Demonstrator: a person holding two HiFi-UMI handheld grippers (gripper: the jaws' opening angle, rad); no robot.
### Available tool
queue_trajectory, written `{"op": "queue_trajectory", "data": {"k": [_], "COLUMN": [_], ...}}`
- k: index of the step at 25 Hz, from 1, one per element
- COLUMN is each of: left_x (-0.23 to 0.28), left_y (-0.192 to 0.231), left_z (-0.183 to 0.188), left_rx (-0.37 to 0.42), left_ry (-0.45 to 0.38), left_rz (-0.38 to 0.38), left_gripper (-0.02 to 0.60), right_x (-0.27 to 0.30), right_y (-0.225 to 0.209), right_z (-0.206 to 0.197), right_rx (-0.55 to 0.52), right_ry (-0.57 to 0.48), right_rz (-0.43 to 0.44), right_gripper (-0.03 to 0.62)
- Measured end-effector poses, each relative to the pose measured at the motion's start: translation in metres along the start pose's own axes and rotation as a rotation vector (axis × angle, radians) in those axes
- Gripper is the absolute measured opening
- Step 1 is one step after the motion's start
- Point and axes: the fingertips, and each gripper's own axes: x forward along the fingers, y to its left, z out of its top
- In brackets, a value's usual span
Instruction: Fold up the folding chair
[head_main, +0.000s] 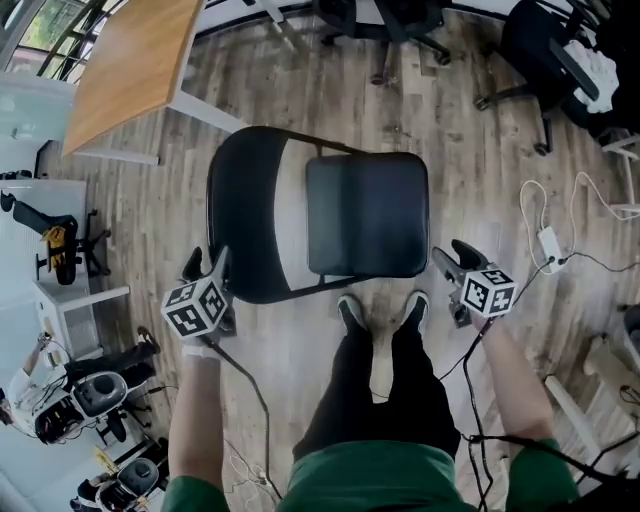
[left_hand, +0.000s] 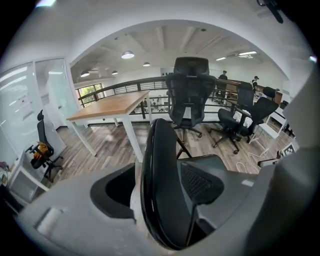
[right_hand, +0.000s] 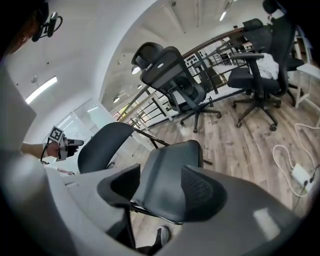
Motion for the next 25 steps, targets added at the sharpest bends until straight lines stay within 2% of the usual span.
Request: {"op": "queue_trajectory", "data": {"k": [3,6,9,11,13,17,25], "left_x": [0.027,0.040,0.044,0.046,0.048,0.053,0.057], "left_y": [0.014,0.021,0.013,0.005,0.000,-0.004,-0.002], "left_z": [-0.001,-0.003,-0.014,-0.021,-0.024,-0.023,-0.024], "left_rx": [0.011,0.006,-0.012,0.005,0.016,0.017,0.025], "left_ry": [0.013,0.052,0.118,0.142,0.137,0.121,0.078], "left_rz": [-0.016,-0.074,-0.125,-0.121,-0.108,-0.094,-0.112], "left_gripper": [0.281,0.285,0.285,0.274,0.229,0.221,0.218], "right_x": [0.031,0.063,0.096,0.114,0.128,0.157,0.191], "right_y": [-0.028,-0.053,-0.079,-0.097,-0.114,-0.139,-0.140], "right_z": [-0.014,-0.028,-0.051,-0.071,-0.092,-0.121,-0.146], "right_rx": [0.062,0.130,0.165,0.189,0.221,0.272,0.398], "right_ry": [0.007,-0.007,0.033,0.069,0.102,0.145,0.166], "right_rz": [0.002,0.000,0.000,-0.002,-0.012,-0.008,0.131], "right_gripper": [0.259,0.261,0.289,0.304,0.322,0.356,0.379]}}
